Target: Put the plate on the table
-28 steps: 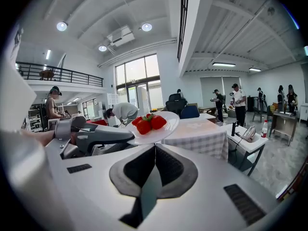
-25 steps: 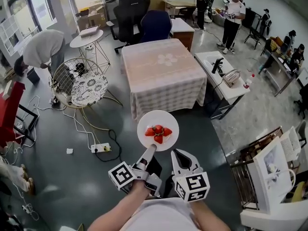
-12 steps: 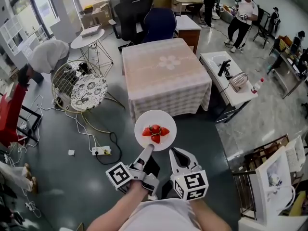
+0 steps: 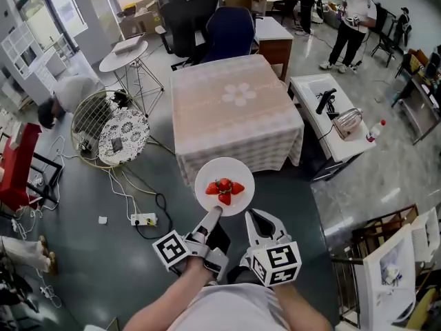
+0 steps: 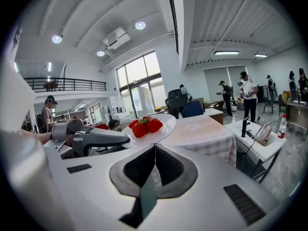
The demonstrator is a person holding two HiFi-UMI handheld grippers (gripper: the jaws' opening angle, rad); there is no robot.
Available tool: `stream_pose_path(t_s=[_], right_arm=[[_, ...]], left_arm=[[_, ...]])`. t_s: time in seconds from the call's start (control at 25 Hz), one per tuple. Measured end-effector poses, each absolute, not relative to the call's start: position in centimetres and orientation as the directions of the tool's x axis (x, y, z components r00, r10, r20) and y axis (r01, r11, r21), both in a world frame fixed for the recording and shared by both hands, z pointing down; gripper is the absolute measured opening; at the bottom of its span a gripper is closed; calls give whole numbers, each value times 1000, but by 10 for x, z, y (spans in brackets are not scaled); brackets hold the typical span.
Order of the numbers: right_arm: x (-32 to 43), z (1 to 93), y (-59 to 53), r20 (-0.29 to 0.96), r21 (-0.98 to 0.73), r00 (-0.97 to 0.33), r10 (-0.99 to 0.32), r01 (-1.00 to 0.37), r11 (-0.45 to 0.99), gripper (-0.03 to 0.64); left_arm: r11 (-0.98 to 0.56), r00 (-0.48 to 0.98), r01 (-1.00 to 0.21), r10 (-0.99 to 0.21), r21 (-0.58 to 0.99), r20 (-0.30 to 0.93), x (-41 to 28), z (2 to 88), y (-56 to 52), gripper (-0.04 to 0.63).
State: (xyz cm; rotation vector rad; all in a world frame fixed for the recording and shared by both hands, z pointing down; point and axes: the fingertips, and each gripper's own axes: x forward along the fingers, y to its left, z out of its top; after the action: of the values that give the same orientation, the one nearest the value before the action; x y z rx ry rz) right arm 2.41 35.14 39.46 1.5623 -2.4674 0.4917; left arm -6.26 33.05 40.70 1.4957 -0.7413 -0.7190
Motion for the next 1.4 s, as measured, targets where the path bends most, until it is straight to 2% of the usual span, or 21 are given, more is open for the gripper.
stream_pose_path(t_s=[0.44,0.8,1.4], right_arm=[[72,387,320,280,-207,-455,-845,-889,409,5],[84,394,301,286,-207,-440,-851,-896,393,3],[39,398,188,328,-155,-392,-860,-920,360,4]], left_arm=[[-60,586,-59,-810,996,-14,-13,396,301,18],[-50,591,-50,-806,998,-11,-3,404,278,18],[-35,624,2,-781,999,-28,-42,416,162,18]])
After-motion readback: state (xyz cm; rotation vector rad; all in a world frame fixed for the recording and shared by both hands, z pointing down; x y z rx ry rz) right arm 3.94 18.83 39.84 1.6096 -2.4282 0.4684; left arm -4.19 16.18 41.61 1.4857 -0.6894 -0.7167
